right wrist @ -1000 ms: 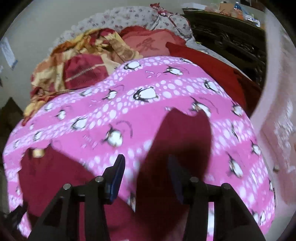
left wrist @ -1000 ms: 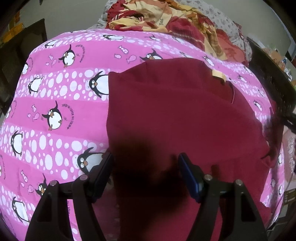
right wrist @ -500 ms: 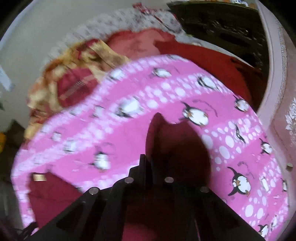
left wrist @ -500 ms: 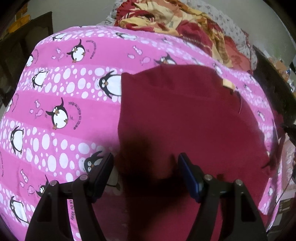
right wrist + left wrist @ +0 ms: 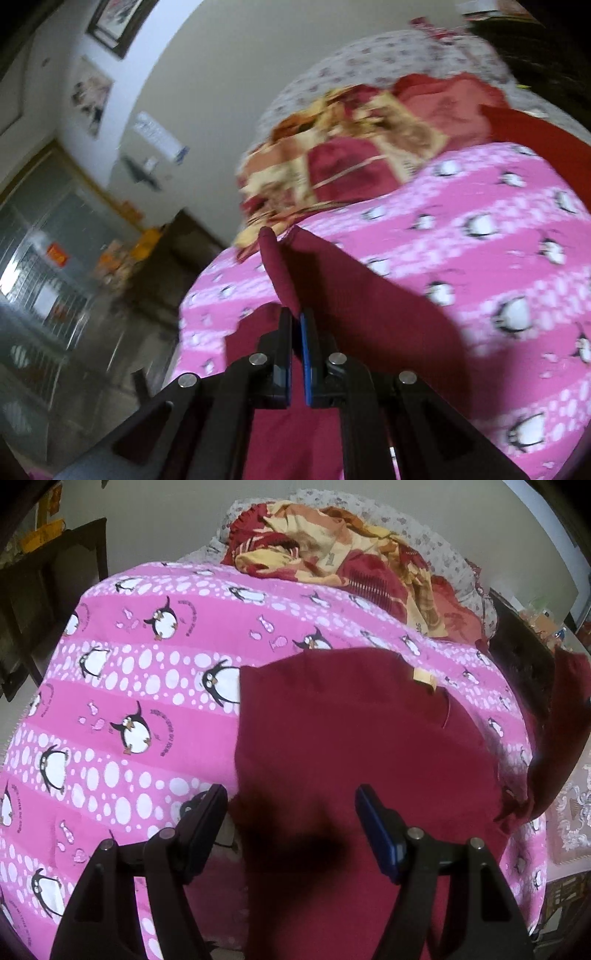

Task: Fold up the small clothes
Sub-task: 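Fold the held sleeve across the shirt body toward the left tool, then open the right tool to release the folded sleeve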

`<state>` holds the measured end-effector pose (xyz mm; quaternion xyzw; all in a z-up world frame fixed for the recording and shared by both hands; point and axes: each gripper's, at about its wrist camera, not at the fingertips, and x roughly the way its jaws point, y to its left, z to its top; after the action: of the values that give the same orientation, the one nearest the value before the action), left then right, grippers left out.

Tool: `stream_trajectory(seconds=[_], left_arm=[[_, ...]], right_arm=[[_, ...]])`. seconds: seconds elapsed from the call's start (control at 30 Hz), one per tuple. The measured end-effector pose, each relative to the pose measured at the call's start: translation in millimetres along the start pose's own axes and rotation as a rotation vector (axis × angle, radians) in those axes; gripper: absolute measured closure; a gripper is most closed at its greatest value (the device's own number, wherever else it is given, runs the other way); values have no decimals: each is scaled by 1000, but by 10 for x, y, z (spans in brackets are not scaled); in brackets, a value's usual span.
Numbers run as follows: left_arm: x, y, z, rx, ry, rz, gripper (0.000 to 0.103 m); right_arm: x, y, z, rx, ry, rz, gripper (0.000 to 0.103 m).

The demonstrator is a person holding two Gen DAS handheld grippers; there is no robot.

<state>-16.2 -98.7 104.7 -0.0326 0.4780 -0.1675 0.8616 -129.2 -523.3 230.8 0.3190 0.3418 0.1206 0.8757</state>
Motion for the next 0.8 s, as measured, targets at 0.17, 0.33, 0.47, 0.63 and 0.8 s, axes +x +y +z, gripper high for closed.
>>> stream_trajectory(seconds=[0.17,0.33,0.47,0.63,0.8], left_arm=[[-124,108,18,-13,-30,13,32],[-190,274,55,-42,-48,21,32],[-235,420,69,-71,-60,28,32],[-227,555,37,-95,-59,28,32],[-142,596,5,-96,-37,11,32]], right_arm=[[282,532,-161,-116,100,84,98],[629,998,-431,-215,240,185,98],[990,1269,-615,-291,346,212,98],[1643,1265,-756,-341,450,119,98],[2305,1021,-845,-289,535,52,98]])
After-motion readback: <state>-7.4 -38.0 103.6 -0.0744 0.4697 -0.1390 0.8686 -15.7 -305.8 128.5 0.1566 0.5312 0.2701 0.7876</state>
